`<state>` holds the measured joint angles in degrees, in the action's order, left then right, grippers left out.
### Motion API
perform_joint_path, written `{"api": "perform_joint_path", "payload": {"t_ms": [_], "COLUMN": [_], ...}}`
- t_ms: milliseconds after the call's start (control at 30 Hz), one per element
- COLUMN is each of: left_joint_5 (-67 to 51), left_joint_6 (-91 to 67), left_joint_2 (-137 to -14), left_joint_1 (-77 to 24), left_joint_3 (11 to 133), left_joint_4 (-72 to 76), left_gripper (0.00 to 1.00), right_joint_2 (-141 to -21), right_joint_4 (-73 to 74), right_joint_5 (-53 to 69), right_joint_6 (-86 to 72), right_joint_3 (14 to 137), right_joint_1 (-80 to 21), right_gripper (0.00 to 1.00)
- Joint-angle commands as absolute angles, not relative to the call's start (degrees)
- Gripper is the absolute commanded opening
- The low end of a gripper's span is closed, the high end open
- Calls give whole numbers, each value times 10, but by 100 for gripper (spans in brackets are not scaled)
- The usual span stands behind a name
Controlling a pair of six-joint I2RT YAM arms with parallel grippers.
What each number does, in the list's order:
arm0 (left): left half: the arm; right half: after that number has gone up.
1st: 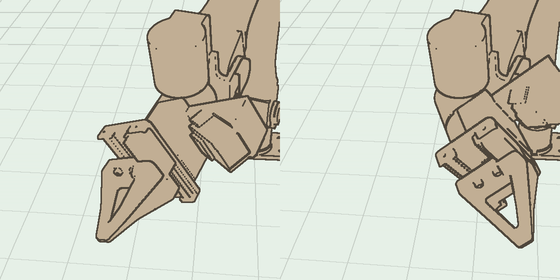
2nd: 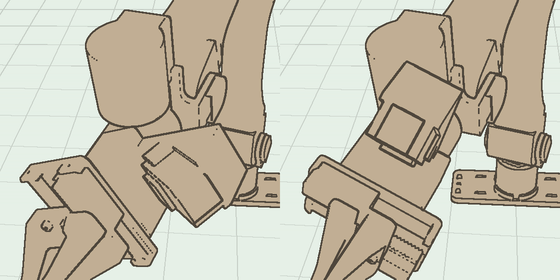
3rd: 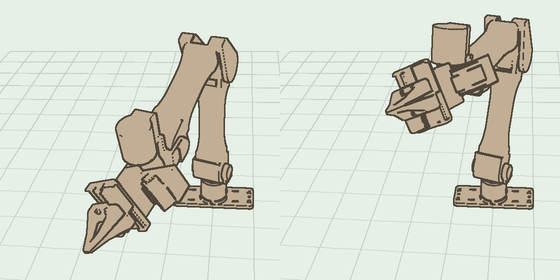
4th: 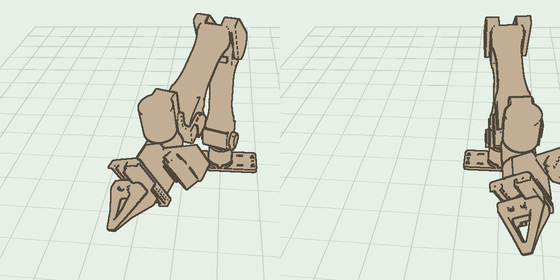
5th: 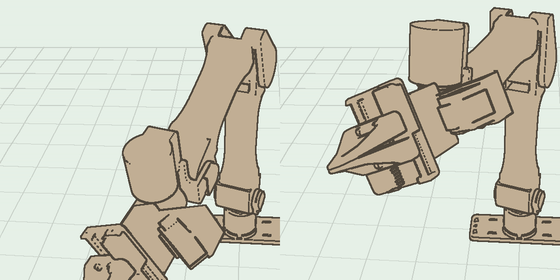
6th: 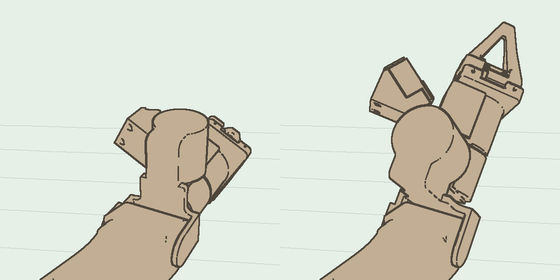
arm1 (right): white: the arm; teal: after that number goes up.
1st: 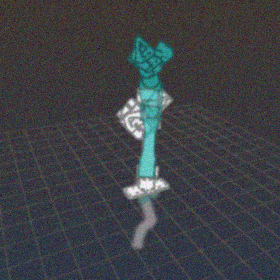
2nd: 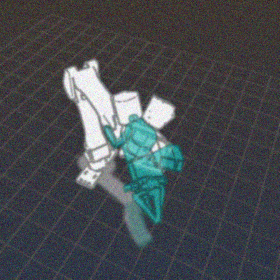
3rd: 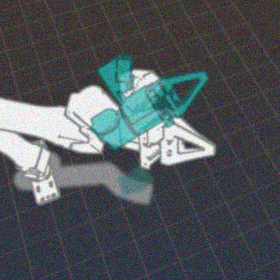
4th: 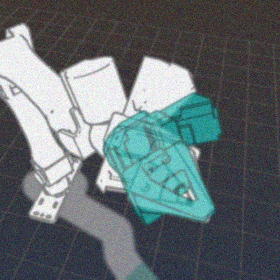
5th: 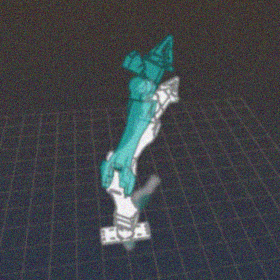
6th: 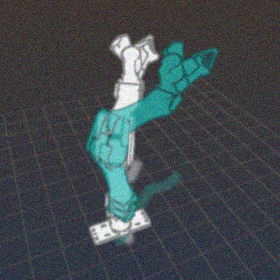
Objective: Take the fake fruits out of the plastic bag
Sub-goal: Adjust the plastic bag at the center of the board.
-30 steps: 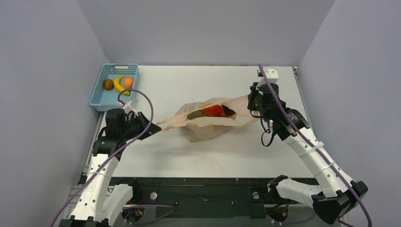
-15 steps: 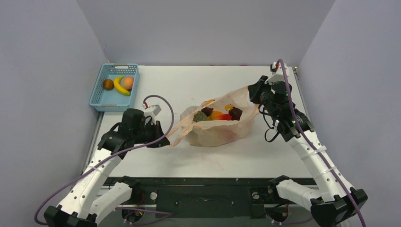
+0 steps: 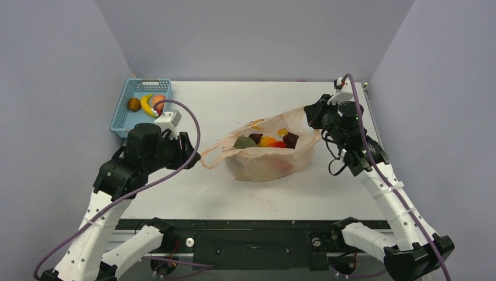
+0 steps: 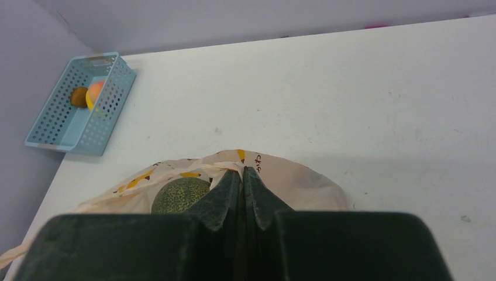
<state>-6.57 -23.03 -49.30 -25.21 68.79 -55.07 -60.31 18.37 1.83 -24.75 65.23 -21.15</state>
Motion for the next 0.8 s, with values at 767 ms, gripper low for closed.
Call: {"api": "perform_joint_path", "payload": {"t_ms": [767], "left_joint_5": [92], "left_joint_6": [-249], "left_joint_2": [-739], "left_joint_1": [-394], "left_joint_3": [834], "left_joint_4": [-461], "left_gripper": [50], "right_joint_2": [-556], "right_joint_4": [153], "right_joint_5": [74], "right_joint_6": [-258], "right_joint_3": [625], "right_joint_1": [-208], "right_gripper": [0]}}
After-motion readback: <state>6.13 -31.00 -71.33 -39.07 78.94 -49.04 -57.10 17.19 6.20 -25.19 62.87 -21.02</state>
